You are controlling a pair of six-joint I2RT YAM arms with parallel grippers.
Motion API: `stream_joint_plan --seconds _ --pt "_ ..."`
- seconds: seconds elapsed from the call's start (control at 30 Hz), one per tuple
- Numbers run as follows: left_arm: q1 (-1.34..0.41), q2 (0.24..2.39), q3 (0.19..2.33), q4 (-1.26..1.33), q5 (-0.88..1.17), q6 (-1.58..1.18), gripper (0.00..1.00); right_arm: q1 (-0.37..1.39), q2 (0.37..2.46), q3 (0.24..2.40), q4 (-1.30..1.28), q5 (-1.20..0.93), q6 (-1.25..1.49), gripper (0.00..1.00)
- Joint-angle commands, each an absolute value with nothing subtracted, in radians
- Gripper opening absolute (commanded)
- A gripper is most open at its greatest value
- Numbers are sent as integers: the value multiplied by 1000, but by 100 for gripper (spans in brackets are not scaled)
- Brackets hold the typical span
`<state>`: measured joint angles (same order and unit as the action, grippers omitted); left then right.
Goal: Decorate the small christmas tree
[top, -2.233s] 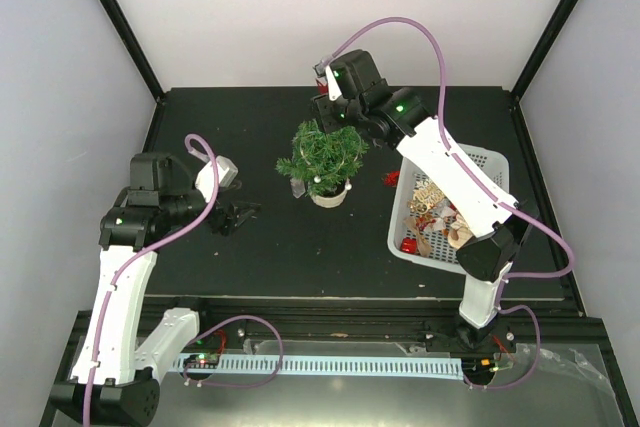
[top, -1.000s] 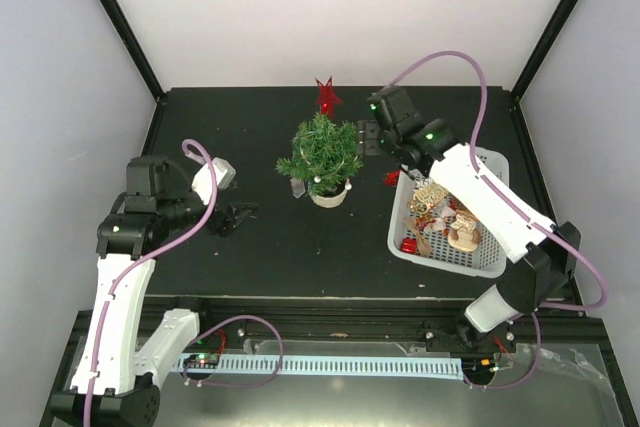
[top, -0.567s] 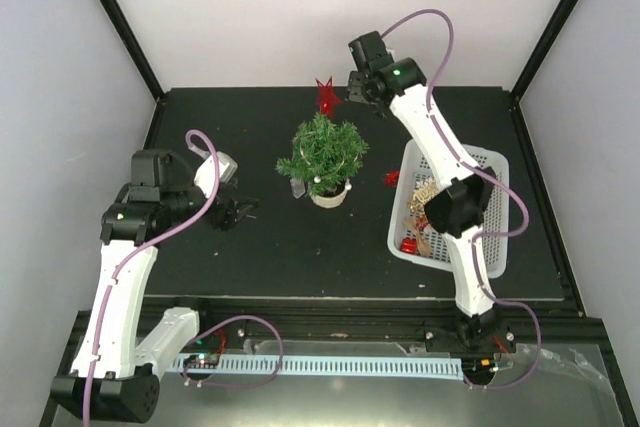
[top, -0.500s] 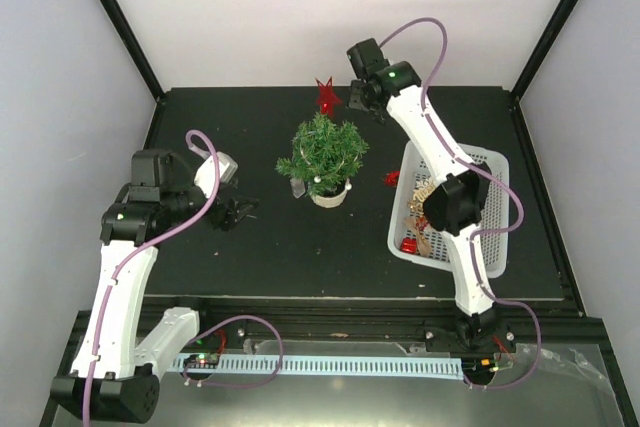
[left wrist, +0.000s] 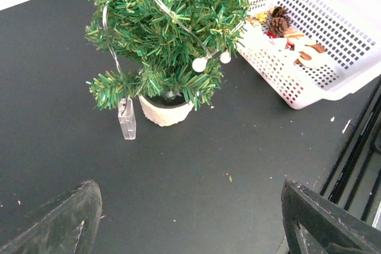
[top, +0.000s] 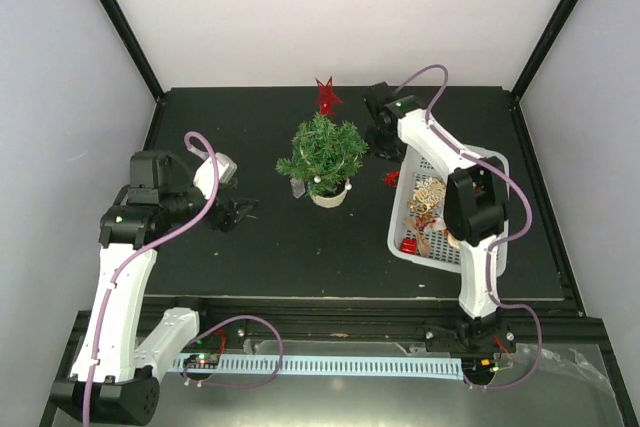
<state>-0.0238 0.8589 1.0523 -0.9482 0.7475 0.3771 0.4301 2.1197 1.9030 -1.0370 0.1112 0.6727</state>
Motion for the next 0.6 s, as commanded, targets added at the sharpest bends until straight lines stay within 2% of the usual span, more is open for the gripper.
stream_joint_plan --seconds 0.0,0.17,0.23,0.57 --pt "-26 840 1069 -933 763 362 83 444 2018 1727 -930 83 678 60" --pt "-26 832 1066 -936 769 362 83 443 1998 1628 -911 138 688 62" --pt "-25 830 1065 -936 770 361 83 443 1998 1625 -925 175 692 65" --pt "-26 822 1051 -930 766 365 83 414 2112 1770 -1113 336 729 82"
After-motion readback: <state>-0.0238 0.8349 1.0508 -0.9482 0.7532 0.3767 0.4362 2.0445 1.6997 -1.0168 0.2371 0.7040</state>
